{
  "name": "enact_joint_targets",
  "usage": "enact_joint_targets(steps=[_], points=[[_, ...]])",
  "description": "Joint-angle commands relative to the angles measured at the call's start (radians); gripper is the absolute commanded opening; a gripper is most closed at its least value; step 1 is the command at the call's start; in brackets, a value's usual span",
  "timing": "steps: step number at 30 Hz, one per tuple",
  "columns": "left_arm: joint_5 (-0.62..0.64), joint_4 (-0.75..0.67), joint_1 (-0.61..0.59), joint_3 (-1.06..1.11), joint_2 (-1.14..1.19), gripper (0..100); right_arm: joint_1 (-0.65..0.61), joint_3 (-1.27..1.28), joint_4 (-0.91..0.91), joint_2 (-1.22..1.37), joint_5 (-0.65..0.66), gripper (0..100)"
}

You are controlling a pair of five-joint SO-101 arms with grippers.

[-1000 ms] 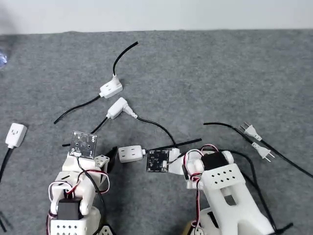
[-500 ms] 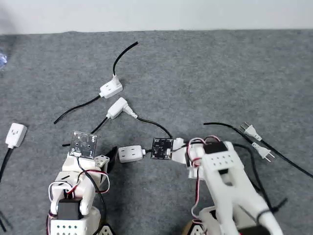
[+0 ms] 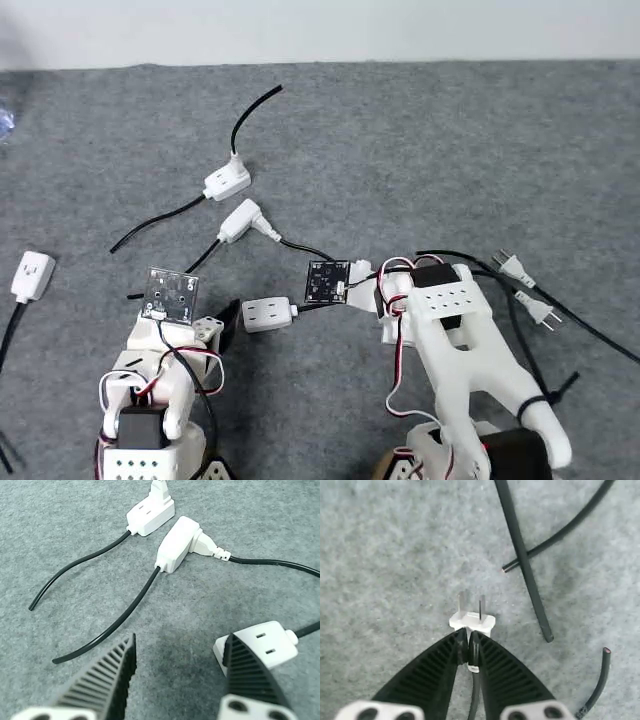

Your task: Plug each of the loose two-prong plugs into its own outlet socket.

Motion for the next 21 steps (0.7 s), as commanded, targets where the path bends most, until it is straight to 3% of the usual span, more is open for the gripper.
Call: enact_joint_targets(steps=[1, 21], points=[[-0.005, -0.005, 0.000, -0.008, -0.015, 27, 0.008, -0.049, -0.021, 0.004, 0.009, 0.9], [-0.005, -0.005, 0.000, -0.008, -0.015, 27, 0.016, -0.049, -0.131, 0.130, 0.011, 0.9]])
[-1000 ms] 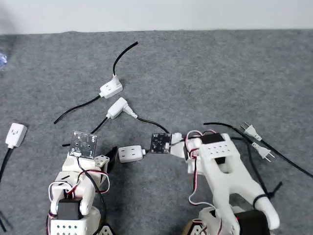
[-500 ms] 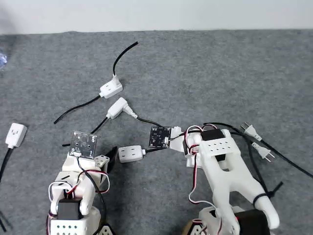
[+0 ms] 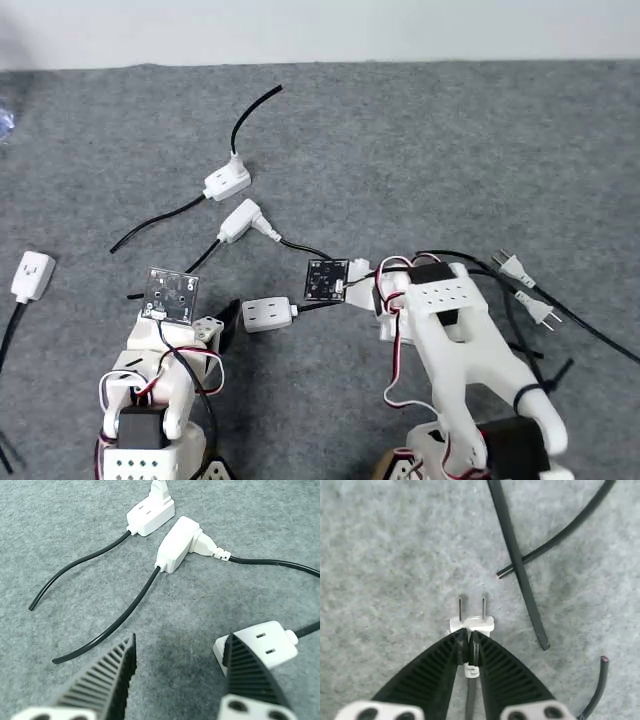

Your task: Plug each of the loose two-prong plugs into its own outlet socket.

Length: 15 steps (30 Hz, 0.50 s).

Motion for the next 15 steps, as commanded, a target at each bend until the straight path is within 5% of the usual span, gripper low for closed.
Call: enact_joint_targets(steps=[1, 15], points=[[-0.005, -0.005, 0.000, -0.008, -0.015, 27, 0.015, -0.044, -0.061, 0.061, 0.009, 0.9], [-0.005, -0.005, 0.000, -0.008, -0.015, 27, 0.016, -0.049, -0.067, 0.094, 0.009, 0.9]])
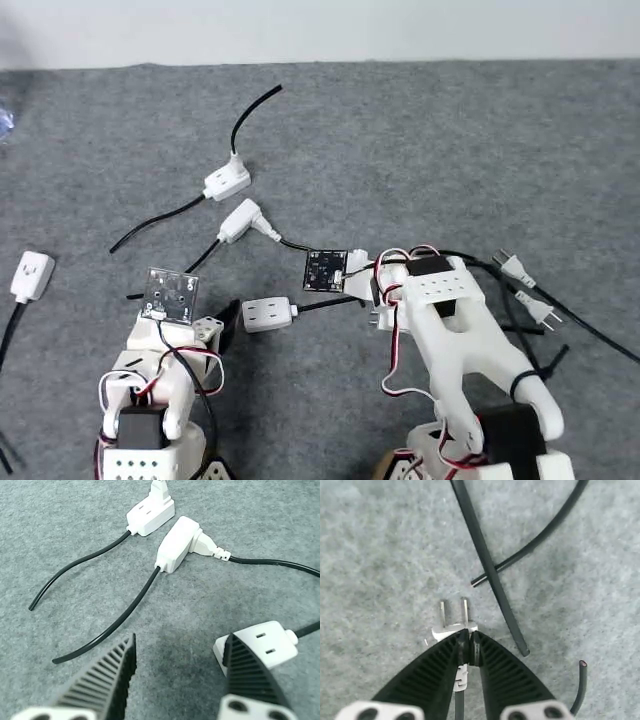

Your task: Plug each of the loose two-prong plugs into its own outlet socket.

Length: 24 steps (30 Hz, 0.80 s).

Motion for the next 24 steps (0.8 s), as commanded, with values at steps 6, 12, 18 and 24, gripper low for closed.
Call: enact_joint_targets(steps=[6, 12, 18, 24], points=[[-0.005, -0.005, 0.000, -0.008, -0.015, 27, 0.010, -0.021, 0.024, 0.007, 0.009, 0.9], [-0.005, -0.005, 0.000, -0.008, -0.015, 27, 0.010, -0.087, 0.145, -0.048, -0.012, 1.2], [-0.005, -0.005, 0.000, -0.008, -0.015, 27, 0.010, -0.087, 0.145, -0.054, -0.061, 1.3], [-0.005, -0.005, 0.000, -0.008, -0.015, 27, 0.007, -0.106, 0.154, -0.067, -0.061, 1.3]])
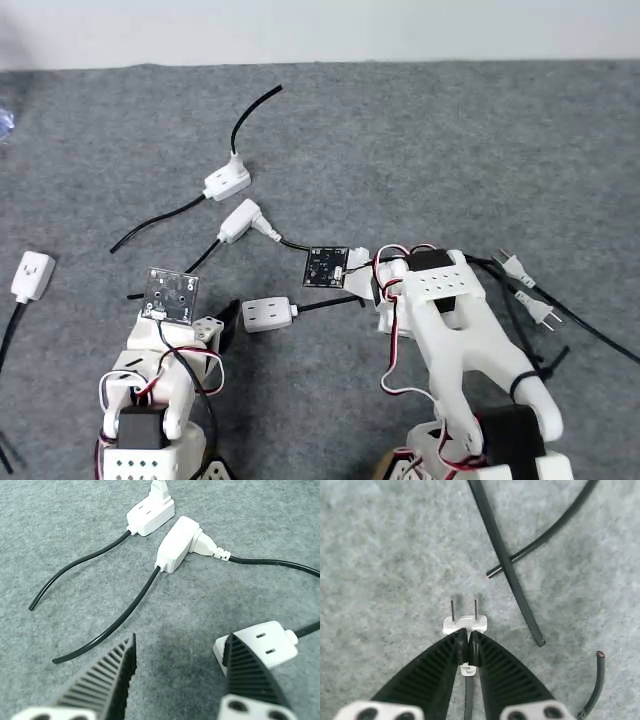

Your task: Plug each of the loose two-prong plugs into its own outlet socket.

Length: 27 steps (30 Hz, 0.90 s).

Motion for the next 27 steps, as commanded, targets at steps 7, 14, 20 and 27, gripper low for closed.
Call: enact_joint_targets(steps=[7, 14, 20, 27], points=[[-0.005, -0.005, 0.000, -0.008, -0.015, 27, 0.015, -0.173, 0.156, -0.036, -0.160, 12.5], [-0.005, -0.005, 0.000, -0.008, -0.015, 27, 0.024, -0.117, 0.234, -0.028, 0.091, 22.9], [-0.005, -0.005, 0.000, -0.008, -0.015, 27, 0.051, -0.110, 0.223, -0.022, 0.186, 23.0], [-0.005, -0.005, 0.000, -0.008, -0.015, 27, 0.045, -0.101, 0.223, -0.016, 0.207, 22.6]])
